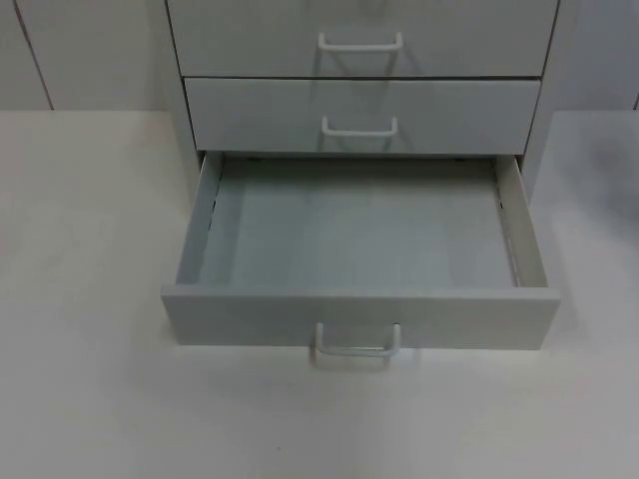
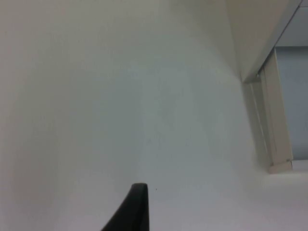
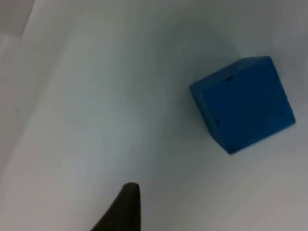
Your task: Open the drawer with the left hand, place the block into the drawer with the right hand, then close the drawer with the left hand.
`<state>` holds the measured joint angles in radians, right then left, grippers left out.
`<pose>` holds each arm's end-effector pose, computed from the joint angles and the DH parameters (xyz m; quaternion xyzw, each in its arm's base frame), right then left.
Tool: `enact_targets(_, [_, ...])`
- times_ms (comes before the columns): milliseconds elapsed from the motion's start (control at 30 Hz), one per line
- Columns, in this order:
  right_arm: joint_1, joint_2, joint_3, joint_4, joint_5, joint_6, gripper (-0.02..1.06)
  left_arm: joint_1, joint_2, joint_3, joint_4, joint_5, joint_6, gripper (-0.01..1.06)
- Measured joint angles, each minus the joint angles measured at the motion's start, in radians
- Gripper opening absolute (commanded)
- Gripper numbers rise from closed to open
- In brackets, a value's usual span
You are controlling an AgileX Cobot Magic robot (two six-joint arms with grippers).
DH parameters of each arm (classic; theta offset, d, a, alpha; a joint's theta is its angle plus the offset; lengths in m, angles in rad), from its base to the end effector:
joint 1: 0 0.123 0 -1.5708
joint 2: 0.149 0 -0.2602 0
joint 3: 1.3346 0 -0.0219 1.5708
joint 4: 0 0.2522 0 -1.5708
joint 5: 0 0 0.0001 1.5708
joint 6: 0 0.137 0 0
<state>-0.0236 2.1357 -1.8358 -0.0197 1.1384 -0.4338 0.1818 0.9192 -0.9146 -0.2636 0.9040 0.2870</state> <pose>0.4511 -0.0131 0.1541 -0.2055 0.9725 -0.0340 0.1046 0.2186 0.0117 0.2970 0.0107 0.9233 -0.0381 0.3821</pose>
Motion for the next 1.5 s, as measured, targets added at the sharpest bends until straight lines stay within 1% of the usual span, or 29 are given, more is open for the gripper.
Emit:
enact_targets(33, [0.0,0.0,0.0,0.0,0.0,0.0,1.05,0.0,0.0,0.0,0.0,0.0,0.0,1.02])
enact_targets(200, [-0.02,0.077,-0.017,0.0,-0.08,-0.102,1.05,0.0,0.0,0.0,-0.001,0.0,0.0,1.02])
enact_targets(233, [-0.02,0.077,-0.017,0.0,-0.08,-0.102,1.05,0.0,0.0,0.0,-0.001,0.0,0.0,1.02])
enact_targets(300, [-0.037,0.108,-0.034,0.007,-0.115,-0.129,1.05,0.0,0.0,0.0,-0.001,-0.002,0.0,1.02])
enact_targets(367, [-0.045,0.121,-0.048,0.02,-0.121,-0.139,1.05,0.0,0.0,0.0,-0.001,-0.004,0.0,1.02])
enact_targets(500, [-0.059,0.18,-0.078,0.053,-0.131,-0.198,1.05,0.0,0.0,0.0,-0.001,-0.019,0.0,1.02])
enact_targets(667, [-0.059,0.242,-0.084,0.072,-0.161,-0.237,1.05,0.0,0.0,0.0,-0.001,-0.022,0.0,1.02])
enact_targets(900, [-0.059,0.274,-0.084,0.072,-0.208,-0.242,1.04,0.0,0.0,0.0,-0.001,-0.022,0.0,1.02])
enact_targets(933, [-0.059,0.277,-0.084,0.072,-0.215,-0.242,1.03,0.0,0.0,0.0,-0.001,-0.022,0.0,1.02])
enact_targets(967, [-0.059,0.279,-0.084,0.072,-0.225,-0.242,1.0,0.0,0.0,0.0,-0.001,-0.022,0.0,1.02])
enact_targets(1067, [-0.059,0.279,-0.084,0.072,-0.228,-0.242,0.83,0.0,0.0,0.0,-0.001,-0.022,0.0,1.02])
enact_targets(1100, [-0.059,0.279,-0.084,0.072,-0.228,-0.242,0.83,0.0,0.0,0.0,-0.001,-0.022,0.0,1.02])
enact_targets(1133, [-0.059,0.279,-0.084,0.072,-0.228,-0.242,0.67,0.0,0.0,0.0,-0.001,-0.022,0.0,1.02])
enact_targets(1200, [-0.059,0.279,-0.084,0.074,-0.223,-0.242,0.44,0.0,0.0,0.0,-0.001,-0.022,0.0,1.02])
enact_targets(1233, [-0.059,0.279,-0.084,0.074,-0.223,-0.242,0.31,0.0,0.0,0.0,-0.001,-0.022,0.0,1.02])
enact_targets(1267, [-0.059,0.279,-0.084,0.074,-0.218,-0.242,0.31,0.0,0.0,0.0,-0.001,-0.022,0.0,1.02])
enact_targets(1300, [-0.059,0.279,-0.084,0.074,-0.218,-0.242,0.17,0.0,0.0,0.0,-0.001,-0.022,0.0,1.02])
enact_targets(1333, [-0.059,0.279,-0.084,0.076,-0.213,-0.242,0.06,0.0,0.0,0.0,-0.001,-0.022,0.0,1.02])
enact_targets(1367, [-0.059,0.273,-0.084,0.077,-0.204,-0.238,0.0,0.0,0.0,0.0,-0.001,-0.022,0.0,1.02])
enact_targets(1433, [-0.059,0.269,-0.084,0.08,-0.197,-0.236,0.0,0.0,0.0,0.0,-0.001,-0.022,0.0,1.02])
enact_targets(1500, [-0.059,0.232,-0.084,0.083,-0.157,-0.203,0.0,0.0,0.0,0.0,-0.001,-0.022,0.0,1.02])
